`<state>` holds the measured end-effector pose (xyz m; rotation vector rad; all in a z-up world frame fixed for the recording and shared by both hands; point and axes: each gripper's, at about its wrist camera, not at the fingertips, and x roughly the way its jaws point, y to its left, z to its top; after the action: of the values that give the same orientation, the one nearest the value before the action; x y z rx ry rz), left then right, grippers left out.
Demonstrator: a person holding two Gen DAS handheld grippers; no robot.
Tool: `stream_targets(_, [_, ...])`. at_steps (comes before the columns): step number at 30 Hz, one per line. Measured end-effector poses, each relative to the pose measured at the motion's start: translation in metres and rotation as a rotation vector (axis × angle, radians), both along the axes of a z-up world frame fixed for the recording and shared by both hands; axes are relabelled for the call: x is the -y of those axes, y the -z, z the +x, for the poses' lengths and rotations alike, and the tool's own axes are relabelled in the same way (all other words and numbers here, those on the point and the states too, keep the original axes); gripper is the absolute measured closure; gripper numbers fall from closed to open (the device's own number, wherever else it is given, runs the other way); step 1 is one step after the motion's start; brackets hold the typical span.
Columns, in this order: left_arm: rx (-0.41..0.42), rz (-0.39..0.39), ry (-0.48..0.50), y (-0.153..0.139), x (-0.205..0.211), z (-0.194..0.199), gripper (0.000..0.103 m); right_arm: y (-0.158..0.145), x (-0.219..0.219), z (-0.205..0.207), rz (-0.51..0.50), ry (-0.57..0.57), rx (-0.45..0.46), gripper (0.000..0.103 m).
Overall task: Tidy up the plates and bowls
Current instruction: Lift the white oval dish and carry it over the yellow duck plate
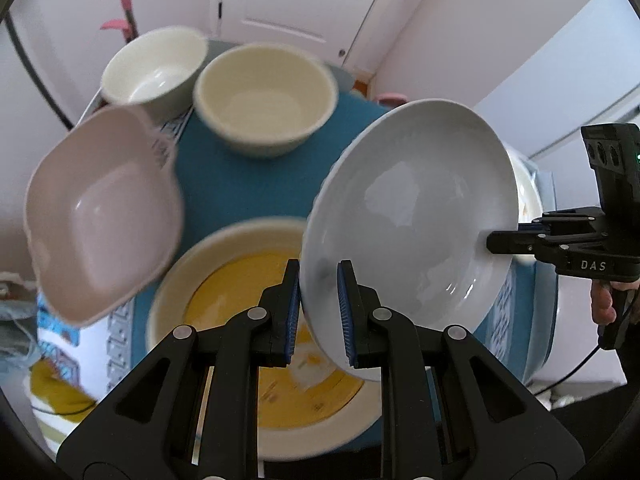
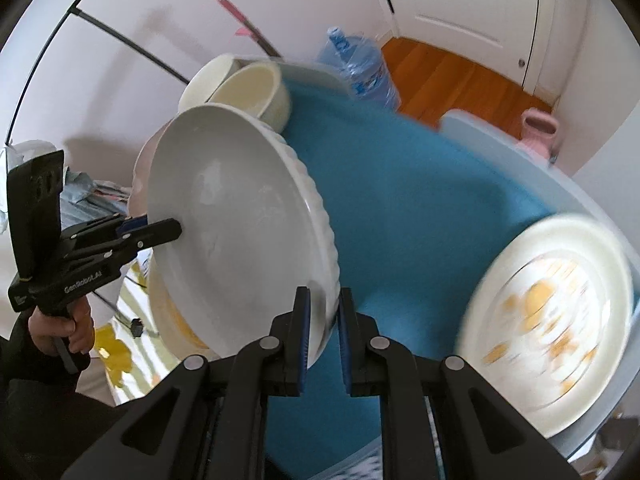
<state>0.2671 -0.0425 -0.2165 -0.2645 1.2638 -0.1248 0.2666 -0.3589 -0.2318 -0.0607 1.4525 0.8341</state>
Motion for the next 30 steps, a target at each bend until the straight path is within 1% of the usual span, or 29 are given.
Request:
stream_targets(4, [-0.045,-0.004,0.024,0.008,-0.024,-0.013,0.087,0.008,-0.019,-0.030,0.005,0.044,-0.048,0.090])
stream_targets(8, [-0.059,0.001,0.051,0.014,-0.047,-0.021,0.087,0.011,-0.037,-0.051,0.005,0.083,-0.067,0.090])
stream_targets(11, [-0.064,0.005,0.074,0.018,-0.059,-0.019,0.087,0.013,-0.046,-0.061,0.003,0.110,-0.073,0.090])
stream_targets(12, [-0.064,0.007,0.084,0.024,-0.061,-0.023,0.087,0.013,-0.047,-0.061,0.003,0.118,-0.075,0.090])
stream_targets(15, [-0.072,0.005,0.112,0.027,-0.067,-0.021,0.087,0.015,-0.051,-0.065,-0.003,0.146,-0.075,0.090])
stream_targets(16, [-0.074,0.005,0.119,0.029,-0.066,-0.028,0.087,0.016,-0.052,-0.067,-0.004,0.156,-0.077,0.090])
stream_targets(25, [-0.091,-0.005,0.158,0.044,-0.067,-0.024,0.087,0.025,-0.058,-0.078,-0.027,0.219,-0.083,0.090])
stream_targets(30, [-0.094,-0.003,0.179,0.048,-0.063,-0.018,0.087,0.026,-0.059,-0.081,-0.041,0.236,-0.066,0.091])
